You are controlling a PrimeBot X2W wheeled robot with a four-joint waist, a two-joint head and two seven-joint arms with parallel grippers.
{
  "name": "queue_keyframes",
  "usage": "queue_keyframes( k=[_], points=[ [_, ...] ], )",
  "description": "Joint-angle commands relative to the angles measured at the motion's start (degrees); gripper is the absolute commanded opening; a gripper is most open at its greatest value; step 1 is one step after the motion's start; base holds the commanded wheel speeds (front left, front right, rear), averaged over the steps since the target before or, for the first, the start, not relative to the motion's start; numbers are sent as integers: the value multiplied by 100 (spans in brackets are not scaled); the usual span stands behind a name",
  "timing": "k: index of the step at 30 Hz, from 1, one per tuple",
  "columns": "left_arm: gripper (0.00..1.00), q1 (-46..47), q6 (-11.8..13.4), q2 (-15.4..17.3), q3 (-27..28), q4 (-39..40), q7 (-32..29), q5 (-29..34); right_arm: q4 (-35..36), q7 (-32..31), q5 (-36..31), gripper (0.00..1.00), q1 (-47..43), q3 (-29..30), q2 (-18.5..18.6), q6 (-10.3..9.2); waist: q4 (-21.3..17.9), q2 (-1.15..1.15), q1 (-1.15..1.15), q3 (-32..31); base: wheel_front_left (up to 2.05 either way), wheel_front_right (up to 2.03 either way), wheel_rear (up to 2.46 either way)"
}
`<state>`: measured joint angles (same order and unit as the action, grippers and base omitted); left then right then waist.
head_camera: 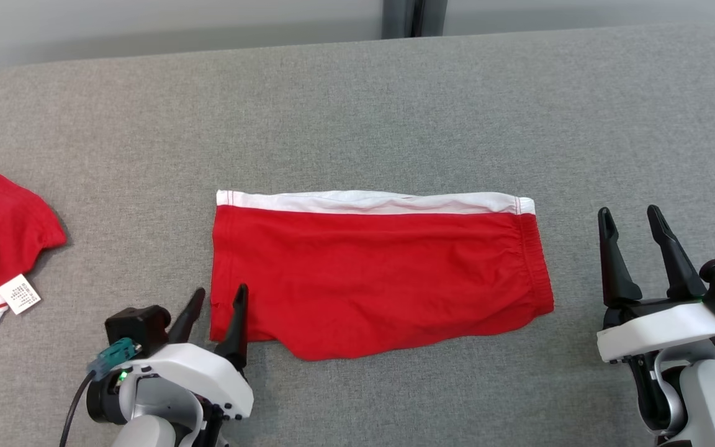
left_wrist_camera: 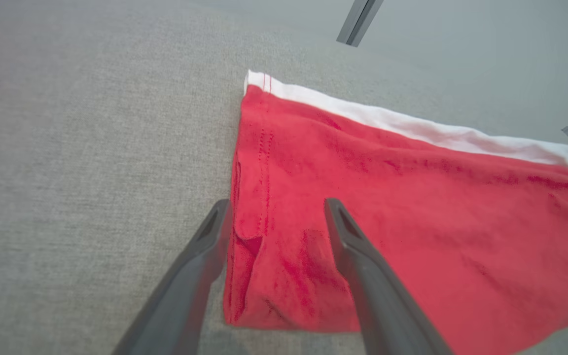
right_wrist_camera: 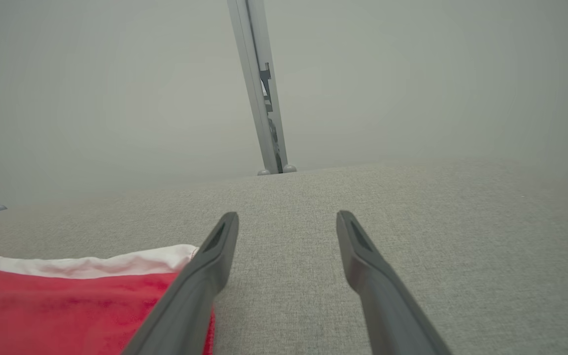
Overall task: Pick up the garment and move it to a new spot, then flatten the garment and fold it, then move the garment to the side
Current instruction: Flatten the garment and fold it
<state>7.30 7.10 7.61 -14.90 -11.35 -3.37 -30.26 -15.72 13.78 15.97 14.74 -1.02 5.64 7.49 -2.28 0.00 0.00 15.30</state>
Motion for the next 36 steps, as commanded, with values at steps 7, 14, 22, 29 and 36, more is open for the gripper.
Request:
queue_keyframes(
  k=[7, 14, 22, 29, 36],
  points=[
    [100, 300, 268, 91, 281, 330, 1091, 432, 138, -177, -133, 100, -145, 6, 56, 2, -18, 0, 0, -236, 0, 0, 0],
    [100, 488, 436, 361, 321, 442, 1458, 849, 307, -323, -254, 100, -364, 65, 70, 2, -9, 0, 0, -495, 0, 0, 0],
    [100, 116, 555, 583, 346, 570, 1400, 947, 499, -466, -362, 100, -573, 136, 57, 2, 1, 0, 0, -666, 0, 0, 0],
    [100, -161, 591, 682, 304, 629, 1216, 927, 637, -562, -415, 100, -703, 189, 27, 2, 44, 0, 0, -705, 0, 0, 0],
    [100, -135, 607, 696, 261, 670, 1097, 874, 694, -600, -445, 100, -753, 233, -9, 2, 89, 0, 0, -697, 0, 0, 0]
  ],
)
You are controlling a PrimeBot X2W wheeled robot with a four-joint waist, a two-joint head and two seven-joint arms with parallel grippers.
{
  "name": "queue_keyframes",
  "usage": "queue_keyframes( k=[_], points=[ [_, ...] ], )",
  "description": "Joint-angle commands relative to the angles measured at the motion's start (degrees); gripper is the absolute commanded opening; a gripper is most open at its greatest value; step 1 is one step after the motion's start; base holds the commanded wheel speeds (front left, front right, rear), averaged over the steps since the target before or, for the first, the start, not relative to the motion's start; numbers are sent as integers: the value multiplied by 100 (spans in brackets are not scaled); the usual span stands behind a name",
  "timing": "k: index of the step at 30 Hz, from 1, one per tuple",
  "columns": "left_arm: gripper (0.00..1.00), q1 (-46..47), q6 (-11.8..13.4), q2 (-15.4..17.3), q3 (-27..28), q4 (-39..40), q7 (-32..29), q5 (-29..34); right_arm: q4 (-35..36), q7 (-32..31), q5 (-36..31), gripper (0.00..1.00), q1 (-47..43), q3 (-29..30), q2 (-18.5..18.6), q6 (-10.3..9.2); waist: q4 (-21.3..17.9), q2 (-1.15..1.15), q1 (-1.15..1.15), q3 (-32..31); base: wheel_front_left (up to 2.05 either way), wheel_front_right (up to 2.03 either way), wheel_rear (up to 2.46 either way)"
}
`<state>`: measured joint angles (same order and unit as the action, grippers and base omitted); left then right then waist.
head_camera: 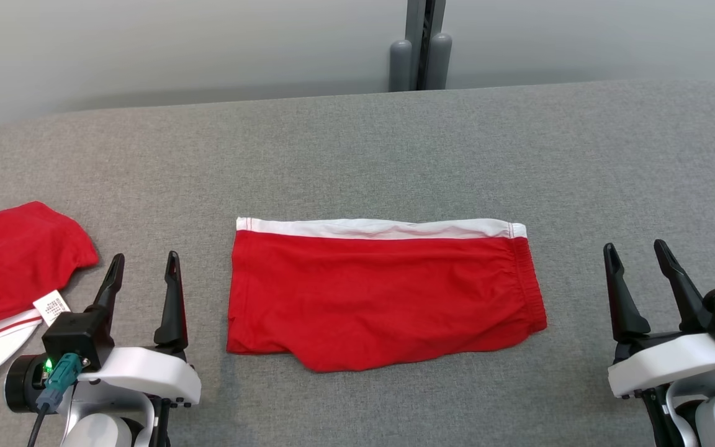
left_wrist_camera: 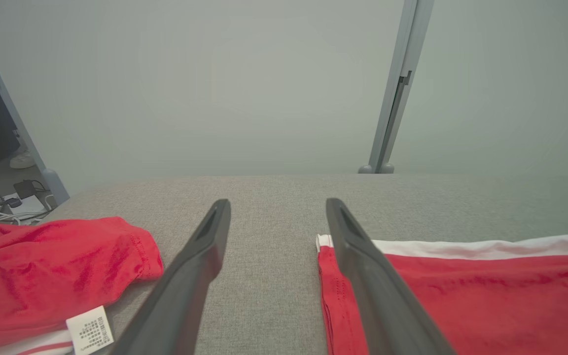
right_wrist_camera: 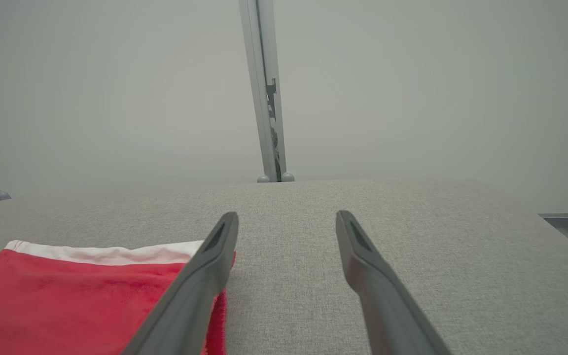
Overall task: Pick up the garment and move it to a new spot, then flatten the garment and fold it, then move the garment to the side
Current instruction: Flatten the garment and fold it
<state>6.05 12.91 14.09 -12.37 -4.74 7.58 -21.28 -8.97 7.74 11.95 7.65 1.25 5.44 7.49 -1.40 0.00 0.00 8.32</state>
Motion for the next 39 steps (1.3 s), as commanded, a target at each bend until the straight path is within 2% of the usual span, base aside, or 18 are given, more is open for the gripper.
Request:
queue_keyframes(
  k=[1, 11, 22, 29, 30, 31, 32, 34, 39],
  points=[
    [100, 3, 27, 53, -4, 15, -7, -18, 15, 0, -47, 100, -55, 22, 10, 2, 12, 0, 0, 3, 0, 0, 0],
    [100, 295, 13, -15, -108, 42, -50, -25, -268, -313, 6, 100, 170, -112, 95, 2, 290, 0, 0, 237, 0, 0, 0],
    [100, 560, 47, -114, -165, -77, 48, -45, -1540, -684, 416, 100, 649, -804, 164, 2, 514, 0, 0, 525, 0, 0, 0],
    [100, 601, 62, -102, -170, -94, 69, -71, -2008, -784, 872, 100, 787, -1078, 189, 1, 522, 0, 0, 629, 0, 0, 0],
    [100, 606, 68, -98, -171, -96, 74, -73, -2041, -805, 936, 46, 805, -1131, 206, 2, 517, 0, 0, 637, 0, 0, 0],
    [100, 606, 68, -98, -171, -96, 74, -73, -2041, -805, 936, 46, 805, -1131, 206, 2, 517, 0, 0, 637, 0, 0, 0],
    [100, 610, 72, -96, -173, -95, 77, -73, -2071, -831, 1024, 33, 828, -1192, 232, 2, 512, 0, 0, 645, 0, 0, 0],
    [100, 620, 73, -97, -180, -88, 81, -74, -2117, -877, 1197, 0, 862, -1316, 268, 2, 503, 0, 0, 657, 0, 0, 0],
    [100, 633, 94, -89, -189, -65, 93, -80, -2141, -868, 1588, 0, 961, -1631, 408, 1, 471, 0, 0, 676, 0, 0, 0]
  ],
)
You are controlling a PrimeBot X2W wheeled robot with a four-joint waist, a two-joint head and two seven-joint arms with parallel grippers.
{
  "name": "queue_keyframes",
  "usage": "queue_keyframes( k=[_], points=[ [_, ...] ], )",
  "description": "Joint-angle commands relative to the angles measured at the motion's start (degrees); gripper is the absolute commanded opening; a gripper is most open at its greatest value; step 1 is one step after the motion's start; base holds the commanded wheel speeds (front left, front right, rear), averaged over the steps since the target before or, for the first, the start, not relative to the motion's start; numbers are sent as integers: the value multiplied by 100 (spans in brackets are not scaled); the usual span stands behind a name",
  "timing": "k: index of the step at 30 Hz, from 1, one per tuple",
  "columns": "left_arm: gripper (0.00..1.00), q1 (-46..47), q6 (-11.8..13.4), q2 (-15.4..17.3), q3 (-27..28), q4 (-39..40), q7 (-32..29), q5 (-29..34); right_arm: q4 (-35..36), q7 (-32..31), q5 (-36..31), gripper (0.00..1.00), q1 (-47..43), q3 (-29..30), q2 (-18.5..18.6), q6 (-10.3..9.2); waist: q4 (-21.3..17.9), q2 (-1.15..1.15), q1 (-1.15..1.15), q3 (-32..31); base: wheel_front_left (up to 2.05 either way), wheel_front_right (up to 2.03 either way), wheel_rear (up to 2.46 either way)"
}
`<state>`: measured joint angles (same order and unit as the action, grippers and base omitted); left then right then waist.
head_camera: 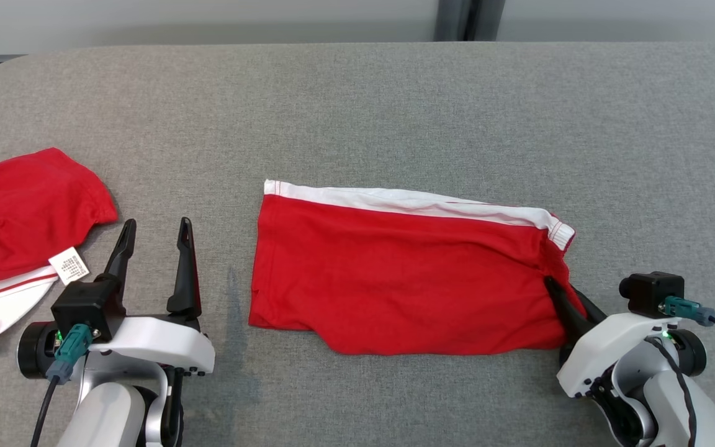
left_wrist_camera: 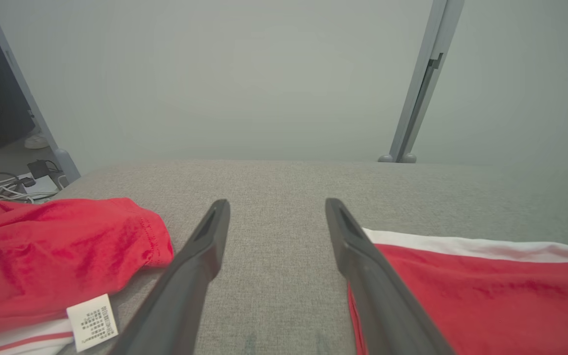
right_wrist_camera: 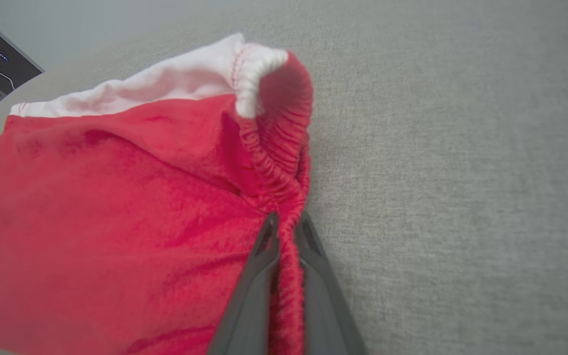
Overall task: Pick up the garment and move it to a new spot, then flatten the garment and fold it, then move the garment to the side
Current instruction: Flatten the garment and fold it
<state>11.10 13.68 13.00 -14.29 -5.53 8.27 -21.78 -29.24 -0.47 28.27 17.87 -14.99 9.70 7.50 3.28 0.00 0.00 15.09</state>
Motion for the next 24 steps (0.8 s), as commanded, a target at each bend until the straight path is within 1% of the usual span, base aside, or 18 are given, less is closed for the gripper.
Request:
queue_keyframes(
  k=[1, 6, 15, 17, 24],
  points=[
    [100, 131, 35, 29, 3, 28, 25, -27, -109, -24, 80, 0, -15, -91, 66, 0, -17, 0, 0, 8, 0, 0, 0],
    [100, 117, 62, 47, 8, 64, 24, -38, -101, 100, 359, 0, 12, -99, 306, -15, -88, 0, 0, 9, 0, 0, 0],
    [100, 55, 106, 62, 3, 107, 17, -67, 45, 247, 667, 0, -170, 129, 803, -12, -201, 0, 0, -50, 0, 0, 0],
    [100, 54, 116, 91, -9, 117, 5, -36, 198, 200, 710, 0, -171, 17, 883, 0, -224, 0, 0, -53, 0, 0, 0],
    [100, 79, 164, 132, -31, 154, -46, -11, 1068, -207, 1280, 0, -103, -588, 1142, 0, -295, 0, 0, -50, 0, 0, 0]
  ],
)
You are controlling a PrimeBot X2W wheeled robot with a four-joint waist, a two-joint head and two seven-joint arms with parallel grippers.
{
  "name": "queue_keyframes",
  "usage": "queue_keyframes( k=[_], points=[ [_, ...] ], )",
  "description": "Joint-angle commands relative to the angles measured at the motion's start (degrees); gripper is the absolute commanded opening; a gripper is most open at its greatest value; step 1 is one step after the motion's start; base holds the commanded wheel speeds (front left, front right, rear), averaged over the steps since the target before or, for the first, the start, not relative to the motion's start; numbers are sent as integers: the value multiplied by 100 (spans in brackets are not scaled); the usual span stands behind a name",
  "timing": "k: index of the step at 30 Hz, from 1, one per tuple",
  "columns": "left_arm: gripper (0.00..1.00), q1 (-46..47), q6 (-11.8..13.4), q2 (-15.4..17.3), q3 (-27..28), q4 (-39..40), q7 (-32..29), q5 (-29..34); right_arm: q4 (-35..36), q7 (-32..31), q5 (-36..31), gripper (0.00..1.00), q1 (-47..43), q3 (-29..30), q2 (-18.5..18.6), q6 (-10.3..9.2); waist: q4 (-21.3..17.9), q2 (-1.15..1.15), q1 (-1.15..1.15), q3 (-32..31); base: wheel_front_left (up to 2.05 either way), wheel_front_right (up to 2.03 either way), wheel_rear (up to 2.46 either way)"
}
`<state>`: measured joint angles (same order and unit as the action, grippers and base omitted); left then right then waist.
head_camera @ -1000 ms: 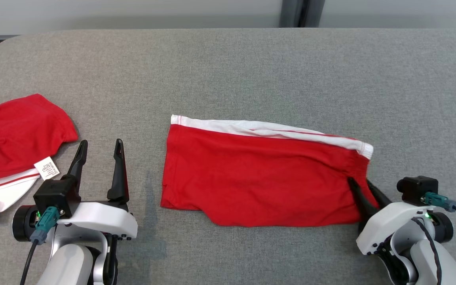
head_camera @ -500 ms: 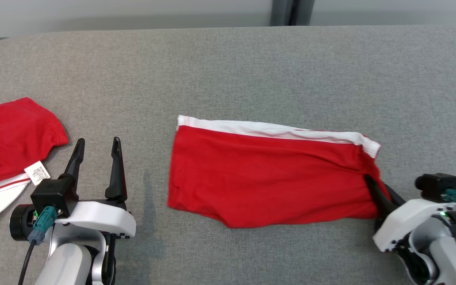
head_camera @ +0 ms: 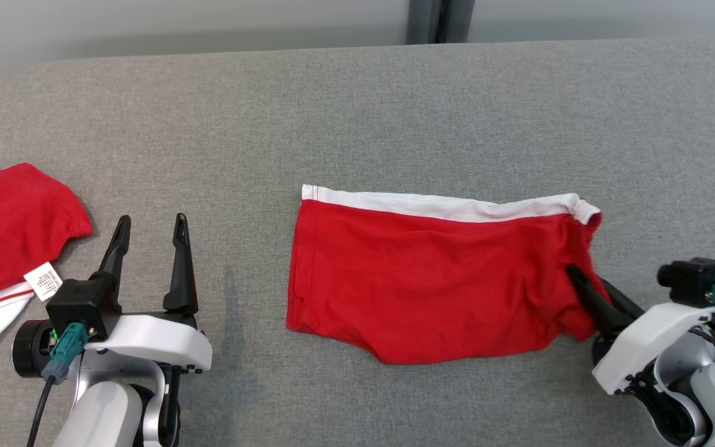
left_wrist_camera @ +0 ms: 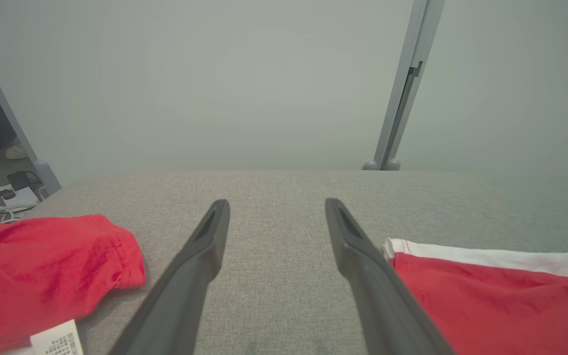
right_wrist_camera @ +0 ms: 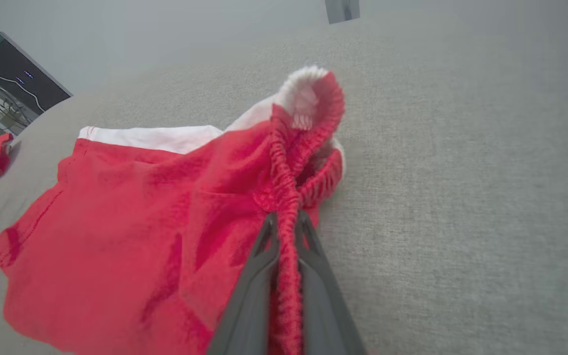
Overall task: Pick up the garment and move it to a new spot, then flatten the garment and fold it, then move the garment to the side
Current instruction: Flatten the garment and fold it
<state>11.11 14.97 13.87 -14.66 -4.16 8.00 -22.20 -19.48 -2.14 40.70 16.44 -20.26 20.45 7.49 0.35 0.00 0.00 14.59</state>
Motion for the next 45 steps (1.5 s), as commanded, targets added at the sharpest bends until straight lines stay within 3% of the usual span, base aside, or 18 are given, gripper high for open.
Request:
queue_keyframes(
  k=[1, 8, 13, 19, 31, 32, 33, 34, 35, 41, 45],
  points=[
    [100, 86, 33, 48, -5, 20, -19, 33, 239, -81, 98, 0, 65, -148, 138, 1, -3, 0, 0, 0, 0, 0, 0],
    [100, 181, 2, 19, -95, 19, -34, 42, 1313, -418, 1183, 0, 260, -663, 176, 1, 103, 0, 0, 24, 0, 0, 0],
    [100, 272, -20, -14, -144, -7, -9, 30, 1505, -597, 1752, 0, 526, -999, 17, 1, 239, 0, 0, 96, 0, 0, 0],
    [100, 403, -84, -111, -229, -101, 65, -9, 1262, -595, 2137, 0, 1078, -1647, -200, 1, 511, 0, 0, 254, 0, 0, 0],
    [100, 653, -179, -294, -374, -397, 297, -50, 358, 78, 2391, 0, 1890, -2655, -425, 2, 850, 0, 0, 565, 0, 0, 0],
    [100, 653, -182, -303, -382, -421, 316, -56, 298, 154, 2396, 3, 1949, -2730, -428, 2, 858, 0, 0, 576, 0, 0, 0],
    [100, 650, -190, -307, -386, -451, 318, -63, 275, 227, 2411, 24, 1990, -2798, -431, 2, 864, 0, 0, 582, 0, 0, 0],
    [100, 660, -184, -310, -390, -479, 328, -68, 270, 317, 2402, 92, 2030, -2874, -426, 2, 864, 0, 0, 585, 0, 0, 0],
    [100, 679, -186, -311, -387, -489, 345, -71, 246, 425, 2385, 100, 2074, -2934, -410, 2, 860, 0, 0, 584, 0, 0, 0],
    [100, 719, -193, -298, -374, -577, 398, -98, 190, 1318, 2037, 100, 2309, -3101, -314, 2, 770, 0, 0, 528, 0, 0, 0],
    [100, 678, -152, -270, -370, -596, 423, -94, 22, 1698, 1429, 100, 2354, -2734, -258, 2, 650, 0, 0, 454, 0, 0, 0]
  ],
)
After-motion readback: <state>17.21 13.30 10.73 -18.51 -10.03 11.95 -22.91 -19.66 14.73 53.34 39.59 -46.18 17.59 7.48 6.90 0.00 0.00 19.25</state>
